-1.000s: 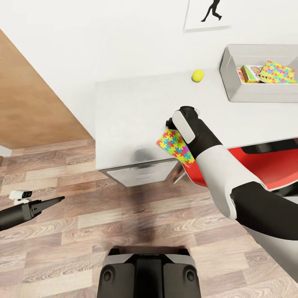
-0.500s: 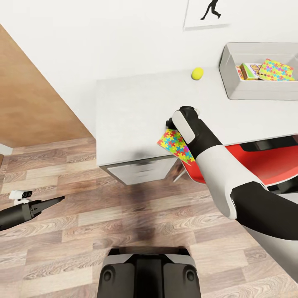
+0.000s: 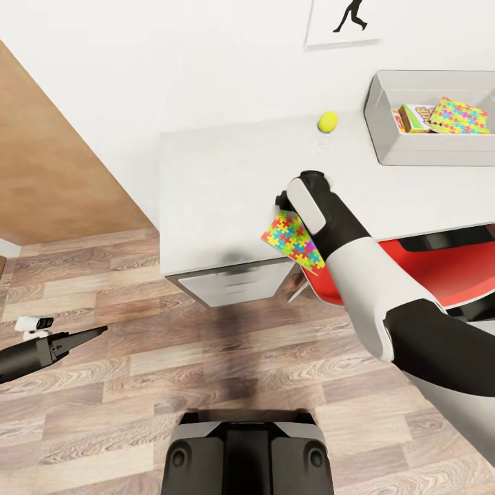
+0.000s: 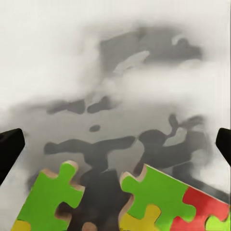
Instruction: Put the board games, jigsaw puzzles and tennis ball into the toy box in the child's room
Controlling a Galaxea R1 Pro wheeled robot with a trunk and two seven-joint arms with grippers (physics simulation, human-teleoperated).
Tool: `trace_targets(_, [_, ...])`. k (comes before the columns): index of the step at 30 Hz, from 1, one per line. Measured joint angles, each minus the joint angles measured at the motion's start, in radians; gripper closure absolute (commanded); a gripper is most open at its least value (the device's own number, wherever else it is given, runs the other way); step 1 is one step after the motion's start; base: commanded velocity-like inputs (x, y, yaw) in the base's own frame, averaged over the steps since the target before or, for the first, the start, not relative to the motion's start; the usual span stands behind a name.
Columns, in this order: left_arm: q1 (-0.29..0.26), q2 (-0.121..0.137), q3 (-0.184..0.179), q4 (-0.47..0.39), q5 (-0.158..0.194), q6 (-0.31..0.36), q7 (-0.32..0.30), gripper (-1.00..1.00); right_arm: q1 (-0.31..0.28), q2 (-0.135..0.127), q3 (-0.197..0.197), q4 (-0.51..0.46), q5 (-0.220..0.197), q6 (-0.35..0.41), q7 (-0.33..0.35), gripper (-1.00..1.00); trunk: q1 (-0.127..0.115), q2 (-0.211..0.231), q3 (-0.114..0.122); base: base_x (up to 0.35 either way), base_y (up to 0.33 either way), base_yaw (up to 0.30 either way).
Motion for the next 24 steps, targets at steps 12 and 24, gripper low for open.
trace_targets(12, [0.000,0.000,0.000,0.000,0.000,0.000,0.000,-1.00,-0.017,0.000,-0.005,-0.145,-0.003,0.060,-0.089,-1.00,0.000,0.000,0.000,0.000,0.000,0.000])
trace_targets(24, [0.000,0.000,0.000,0.000,-0.001,0.000,-0.001,-1.00,-0.007,0.000,-0.077,-0.423,-0.022,0.247,-0.093,-1.00,0.000,0.000,0.000,0.000,0.000,0.000])
